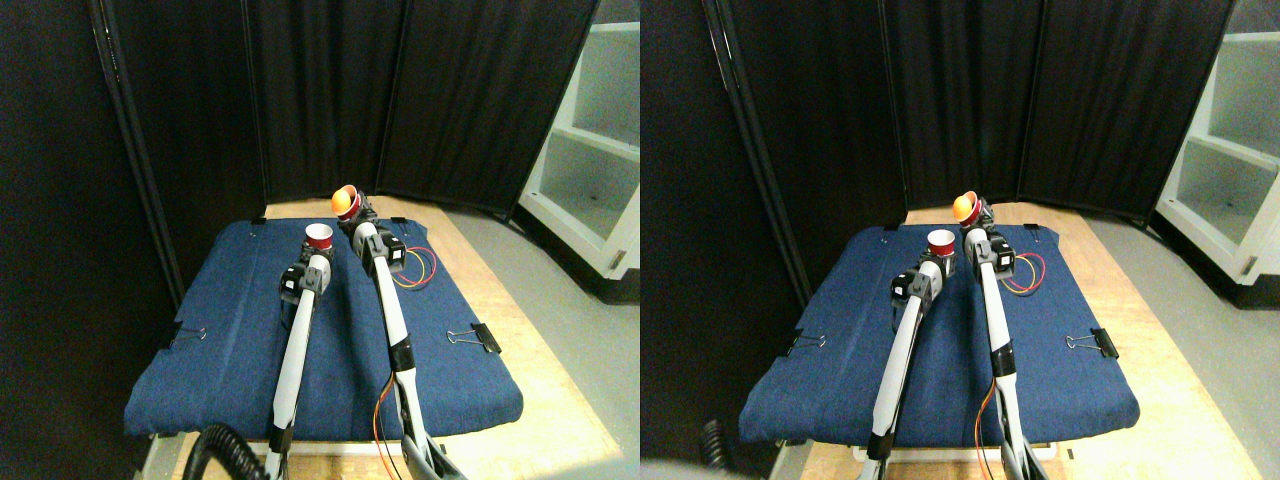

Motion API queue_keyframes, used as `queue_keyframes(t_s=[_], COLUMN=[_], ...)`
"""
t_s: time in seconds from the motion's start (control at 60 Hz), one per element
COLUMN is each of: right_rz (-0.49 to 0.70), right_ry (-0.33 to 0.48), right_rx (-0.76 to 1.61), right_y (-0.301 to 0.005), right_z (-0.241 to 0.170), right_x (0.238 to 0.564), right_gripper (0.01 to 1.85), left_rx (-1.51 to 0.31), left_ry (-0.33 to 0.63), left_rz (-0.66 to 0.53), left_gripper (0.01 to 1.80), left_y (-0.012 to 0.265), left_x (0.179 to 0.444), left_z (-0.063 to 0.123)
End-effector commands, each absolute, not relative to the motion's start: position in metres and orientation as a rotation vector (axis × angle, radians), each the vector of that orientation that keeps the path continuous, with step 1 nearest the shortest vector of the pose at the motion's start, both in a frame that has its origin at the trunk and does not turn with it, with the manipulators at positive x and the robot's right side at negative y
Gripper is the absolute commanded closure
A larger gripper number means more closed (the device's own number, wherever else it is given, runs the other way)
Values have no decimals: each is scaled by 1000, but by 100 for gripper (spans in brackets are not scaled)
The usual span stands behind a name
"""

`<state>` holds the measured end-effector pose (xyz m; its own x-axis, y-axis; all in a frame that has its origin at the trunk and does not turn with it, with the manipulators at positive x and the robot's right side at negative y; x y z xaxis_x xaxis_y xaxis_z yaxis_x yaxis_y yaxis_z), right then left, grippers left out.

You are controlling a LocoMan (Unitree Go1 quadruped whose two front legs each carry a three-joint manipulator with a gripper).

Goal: Pour (bimanual)

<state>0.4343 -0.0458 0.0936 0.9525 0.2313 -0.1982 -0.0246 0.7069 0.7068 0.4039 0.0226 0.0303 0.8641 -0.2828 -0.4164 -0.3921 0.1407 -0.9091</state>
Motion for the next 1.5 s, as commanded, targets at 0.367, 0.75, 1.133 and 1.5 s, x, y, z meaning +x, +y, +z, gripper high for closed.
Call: queue_keyframes(t_s=[0.367, 0.75, 1.133, 1.5], right_rz=[204, 255, 332, 392], right_ry=[213, 185, 160, 156], right_rx=[545, 486, 381, 276], right_y=[-39, -40, -35, -23], right_z=[102, 102, 103, 101], right_x=[432, 435, 434, 436], right_gripper=[143, 142, 141, 144], left_rx=[-1457, -1450, -1448, -1451], left_ry=[559, 560, 538, 531], left_rz=[37, 38, 53, 44], left_gripper=[148, 148, 148, 148], left_y=[22, 23, 21, 26], left_x=[407, 406, 402, 400], left_z=[39, 38, 37, 40])
